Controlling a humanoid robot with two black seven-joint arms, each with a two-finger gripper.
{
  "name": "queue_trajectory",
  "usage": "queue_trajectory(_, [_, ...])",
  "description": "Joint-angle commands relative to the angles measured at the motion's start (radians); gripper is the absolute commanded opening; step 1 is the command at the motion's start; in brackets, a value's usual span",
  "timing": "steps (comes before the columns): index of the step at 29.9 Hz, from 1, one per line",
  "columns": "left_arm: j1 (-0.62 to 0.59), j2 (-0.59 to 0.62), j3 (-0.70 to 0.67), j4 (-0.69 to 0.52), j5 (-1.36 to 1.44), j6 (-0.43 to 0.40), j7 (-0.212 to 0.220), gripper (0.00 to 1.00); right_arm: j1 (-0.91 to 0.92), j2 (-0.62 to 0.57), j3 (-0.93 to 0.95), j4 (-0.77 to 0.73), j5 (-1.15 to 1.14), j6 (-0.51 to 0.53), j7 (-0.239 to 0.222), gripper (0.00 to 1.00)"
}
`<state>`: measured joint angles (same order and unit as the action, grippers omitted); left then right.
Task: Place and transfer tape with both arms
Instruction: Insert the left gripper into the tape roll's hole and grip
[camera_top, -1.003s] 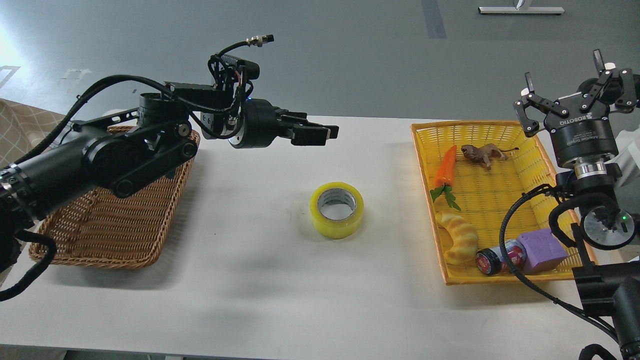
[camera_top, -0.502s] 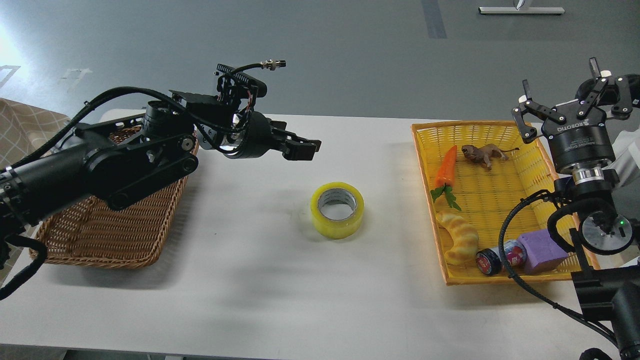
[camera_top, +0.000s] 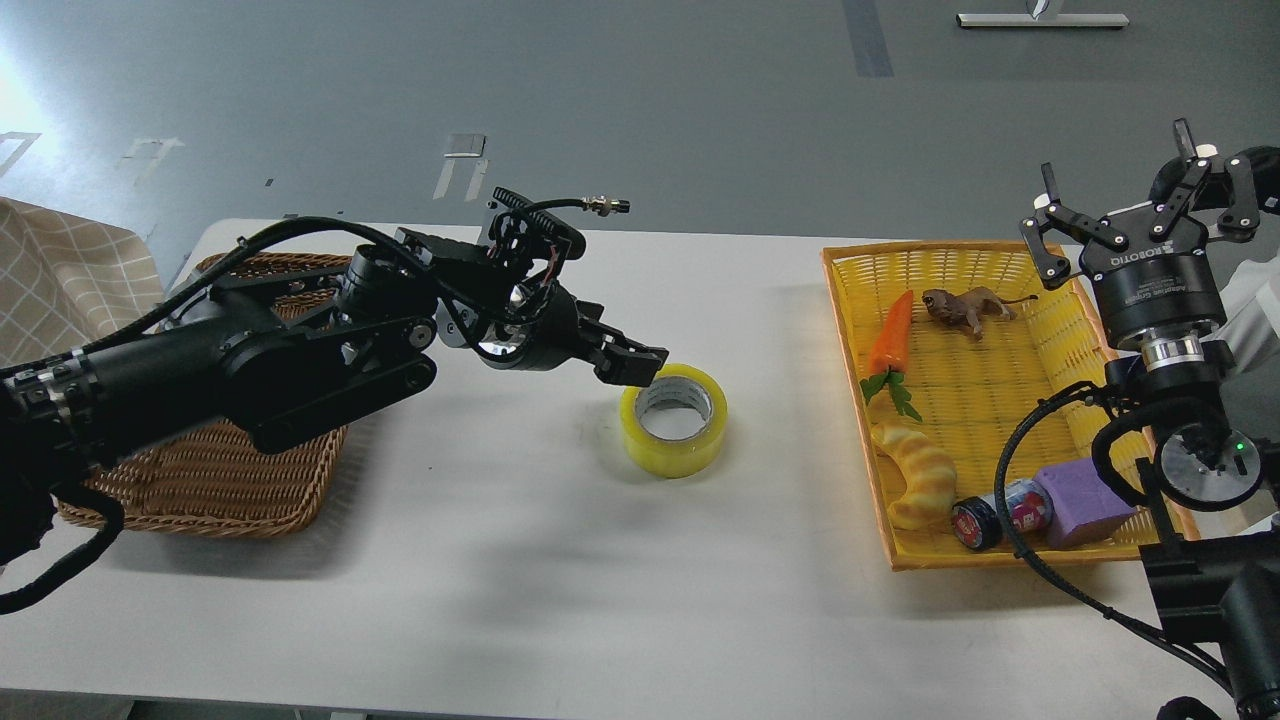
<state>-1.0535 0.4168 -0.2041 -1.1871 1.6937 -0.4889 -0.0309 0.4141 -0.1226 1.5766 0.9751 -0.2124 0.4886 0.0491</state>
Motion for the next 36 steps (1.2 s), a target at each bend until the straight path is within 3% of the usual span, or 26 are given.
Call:
queue_trajectory(1, [-0.002, -0.033, 0.002, 0.023, 0.0, 0.0, 0.005, 0.98, 0.0, 0.008, -0.001, -0.001, -0.001, 0.0, 0.0, 1.0])
queue_trajectory(7, [0.0, -0.082, 0.003, 0.058, 0.0, 0.0, 0.009, 0.98, 0.0, 0.015, -0.001, -0.001, -0.001, 0.0, 0.0, 1.0])
queue_trajectory(12, [0.001, -0.124, 0.003, 0.112, -0.002, 0.0, 0.072, 0.98, 0.0, 0.015, -0.001, -0.001, -0.001, 0.0, 0.0, 1.0])
queue_trajectory(25, [0.004, -0.161, 0.066, 0.139, -0.006, 0.0, 0.137, 0.98, 0.0, 0.015, -0.001, -0.001, -0.001, 0.0, 0.0, 1.0])
queue_trajectory(36, [0.012, -0.161, 0.068, 0.141, -0.009, 0.0, 0.147, 0.98, 0.0, 0.017, -0.003, -0.015, -0.001, 0.0, 0.0, 1.0])
